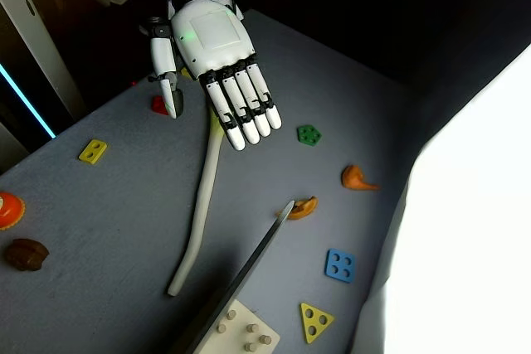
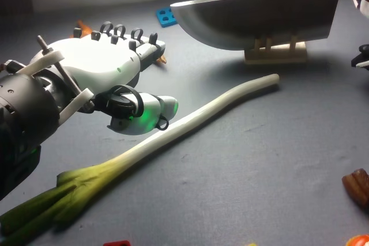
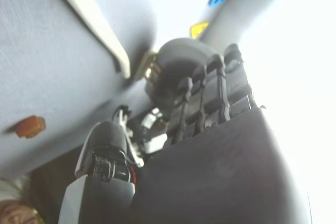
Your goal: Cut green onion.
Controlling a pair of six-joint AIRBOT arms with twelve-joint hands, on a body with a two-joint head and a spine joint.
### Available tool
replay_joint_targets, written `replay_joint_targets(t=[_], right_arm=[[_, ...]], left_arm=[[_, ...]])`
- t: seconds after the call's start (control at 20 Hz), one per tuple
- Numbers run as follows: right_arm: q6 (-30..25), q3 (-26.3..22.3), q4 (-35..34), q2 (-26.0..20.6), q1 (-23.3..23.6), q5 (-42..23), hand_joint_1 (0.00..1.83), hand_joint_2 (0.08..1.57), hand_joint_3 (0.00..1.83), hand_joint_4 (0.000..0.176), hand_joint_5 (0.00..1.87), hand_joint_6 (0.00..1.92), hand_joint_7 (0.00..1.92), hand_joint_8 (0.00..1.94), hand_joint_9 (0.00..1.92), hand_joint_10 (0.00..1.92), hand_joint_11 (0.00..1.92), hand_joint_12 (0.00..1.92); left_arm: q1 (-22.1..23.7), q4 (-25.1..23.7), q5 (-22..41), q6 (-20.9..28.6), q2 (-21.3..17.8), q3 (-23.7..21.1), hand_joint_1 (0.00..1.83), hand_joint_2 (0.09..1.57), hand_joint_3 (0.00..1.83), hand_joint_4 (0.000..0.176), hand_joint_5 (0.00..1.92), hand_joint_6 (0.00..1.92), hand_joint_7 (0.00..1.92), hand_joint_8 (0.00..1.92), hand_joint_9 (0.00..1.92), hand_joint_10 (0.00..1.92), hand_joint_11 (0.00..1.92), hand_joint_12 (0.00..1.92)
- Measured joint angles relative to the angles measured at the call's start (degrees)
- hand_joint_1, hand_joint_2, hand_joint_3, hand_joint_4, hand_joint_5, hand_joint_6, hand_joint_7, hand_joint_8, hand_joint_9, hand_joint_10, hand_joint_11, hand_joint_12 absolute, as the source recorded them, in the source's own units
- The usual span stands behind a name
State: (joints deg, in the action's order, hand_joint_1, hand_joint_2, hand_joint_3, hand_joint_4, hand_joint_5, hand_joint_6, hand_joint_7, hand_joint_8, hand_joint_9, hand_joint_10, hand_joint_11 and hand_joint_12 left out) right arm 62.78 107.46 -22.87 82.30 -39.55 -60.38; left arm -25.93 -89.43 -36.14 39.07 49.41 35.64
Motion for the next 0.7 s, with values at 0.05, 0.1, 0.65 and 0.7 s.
replay_joint_targets(t=[0.05, 0.1, 0.65, 0.7], right_arm=[[0.0, 0.0, -0.3, 0.1, 0.0, -0.2, 1.52, 0.94, 0.5, 0.176, 1.42, 1.92, 1.52, 1.94, 1.6, 1.92, 1.71, 1.92], [0.0, 0.0, -1.0, 0.2, 0.0, -0.2, 1.53, 0.88, 0.57, 0.176, 1.33, 1.92, 1.45, 1.94, 1.55, 1.92, 1.66, 1.92], [-0.7, 1.5, -2.5, 1.5, -2.1, -2.3, 1.15, 0.98, 0.65, 0.0, 0.7, 1.48, 0.72, 1.76, 0.67, 1.92, 0.66, 1.92], [-0.7, 1.5, -2.4, 1.5, -2.1, -2.5, 1.07, 1.23, 0.27, 0.016, 0.54, 1.66, 0.61, 1.71, 0.48, 1.92, 0.58, 1.92]], left_arm=[[0.0, 0.0, 0.0, 0.0, 0.0, 0.0, 0.0, 1.4, 0.01, 0.0, 0.0, 0.0, 0.0, 0.0, 0.0, 0.0, 0.0, 0.0], [0.1, 0.3, -0.2, 0.0, 0.0, 0.0, 0.04, 1.4, 0.0, 0.0, 0.0, 0.0, 0.0, 0.0, 0.01, 0.0, 0.0, 0.0], [0.5, 0.1, -0.4, 0.0, 0.0, 0.1, 0.15, 1.36, 0.0, 0.0, 0.02, 0.0, 0.04, 0.01, 0.04, 0.01, 0.03, 0.03], [0.8, 0.3, -0.6, 0.0, 0.0, 0.1, 0.14, 1.36, 0.0, 0.0, 0.09, 0.01, 0.11, 0.01, 0.09, 0.01, 0.0, 0.2]])
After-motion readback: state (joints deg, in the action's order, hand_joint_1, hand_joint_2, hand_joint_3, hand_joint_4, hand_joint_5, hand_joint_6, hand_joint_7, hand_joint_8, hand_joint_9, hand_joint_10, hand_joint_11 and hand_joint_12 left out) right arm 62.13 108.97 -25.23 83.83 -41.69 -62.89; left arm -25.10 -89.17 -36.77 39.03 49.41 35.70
